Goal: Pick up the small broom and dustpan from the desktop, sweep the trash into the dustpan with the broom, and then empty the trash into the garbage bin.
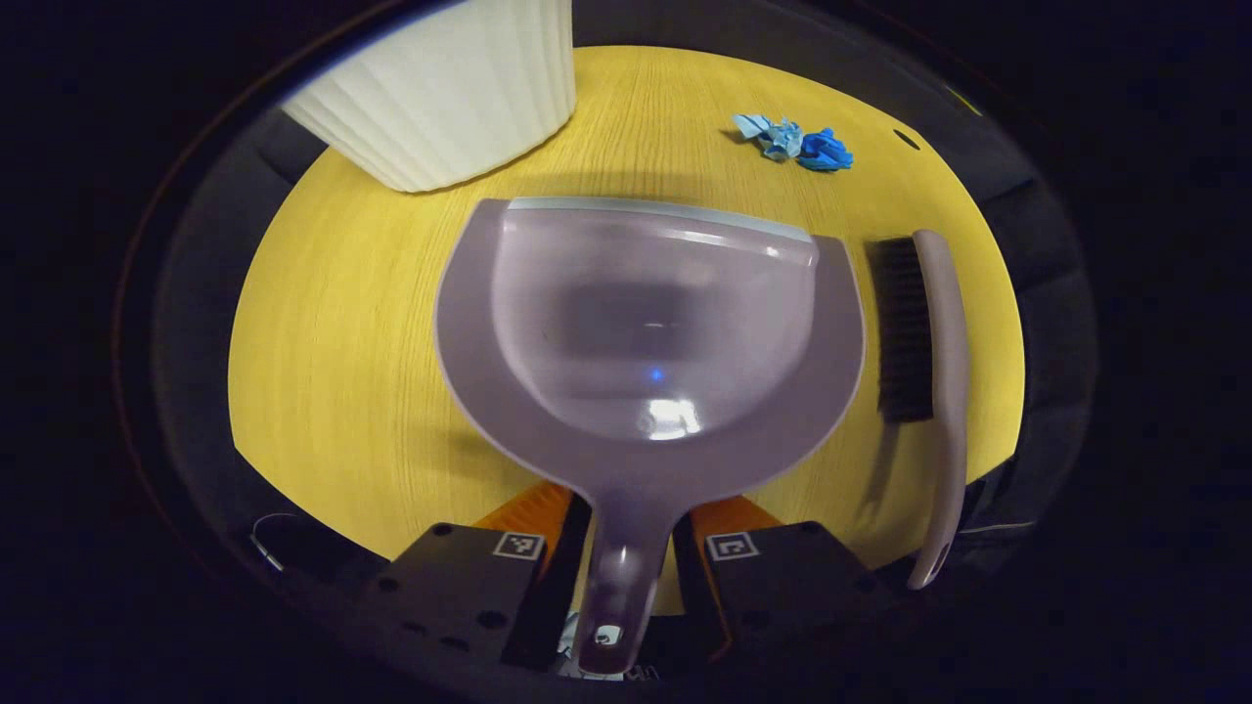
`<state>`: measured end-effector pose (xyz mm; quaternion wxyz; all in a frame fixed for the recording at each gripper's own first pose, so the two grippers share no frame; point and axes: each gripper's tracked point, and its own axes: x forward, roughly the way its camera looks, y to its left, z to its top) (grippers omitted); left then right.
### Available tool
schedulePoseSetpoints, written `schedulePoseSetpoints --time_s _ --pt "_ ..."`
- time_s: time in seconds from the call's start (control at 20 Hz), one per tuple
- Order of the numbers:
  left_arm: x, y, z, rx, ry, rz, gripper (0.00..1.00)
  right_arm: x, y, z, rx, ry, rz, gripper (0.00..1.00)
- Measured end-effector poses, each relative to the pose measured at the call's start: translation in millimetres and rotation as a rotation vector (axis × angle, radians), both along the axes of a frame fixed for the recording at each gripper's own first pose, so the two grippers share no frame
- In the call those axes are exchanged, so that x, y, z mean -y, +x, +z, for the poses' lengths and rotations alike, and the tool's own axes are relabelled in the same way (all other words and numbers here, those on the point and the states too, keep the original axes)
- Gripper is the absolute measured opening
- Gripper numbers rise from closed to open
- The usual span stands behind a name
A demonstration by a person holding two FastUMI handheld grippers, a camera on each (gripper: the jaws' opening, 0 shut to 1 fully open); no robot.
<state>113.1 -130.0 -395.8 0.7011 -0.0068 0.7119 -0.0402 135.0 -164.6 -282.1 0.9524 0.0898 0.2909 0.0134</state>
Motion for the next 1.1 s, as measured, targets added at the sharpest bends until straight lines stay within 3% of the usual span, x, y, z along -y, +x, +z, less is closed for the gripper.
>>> schedulePoseSetpoints --time_s 0.1,0.2,0.35,0.5,0.6,0.8,1.1 --pt "3 2 -2 -0.023 0.002 -0.023 0.34 4 -6 -3 -0.032 -0.005 -0.020 0.99" --pt "6 2 -3 -0.037 -0.004 -0.039 0.31 -4 -16 -10 -0.099 -0.001 -0.014 0.97" --pt "7 3 0 -0.017 -0.030 -0.041 0.29 -33 -30 -23 -0.219 0.023 0.039 0.97" --pt "-6 2 5 0.042 -0.047 -0.108 0.29 -65 -49 -35 -0.336 0.017 0.086 0.97" --pt "-10 -2 0 0.059 -0.080 -0.122 0.29 -85 -63 -50 -0.447 0.021 0.106 0.98" --pt "-22 -9 -10 0.101 -0.134 -0.150 0.30 -127 -108 -92 -0.779 0.031 0.144 0.98" --pt "-41 -6 -7 0.155 -0.214 -0.145 0.29 -141 -109 -128 -0.901 -0.061 0.088 0.99"
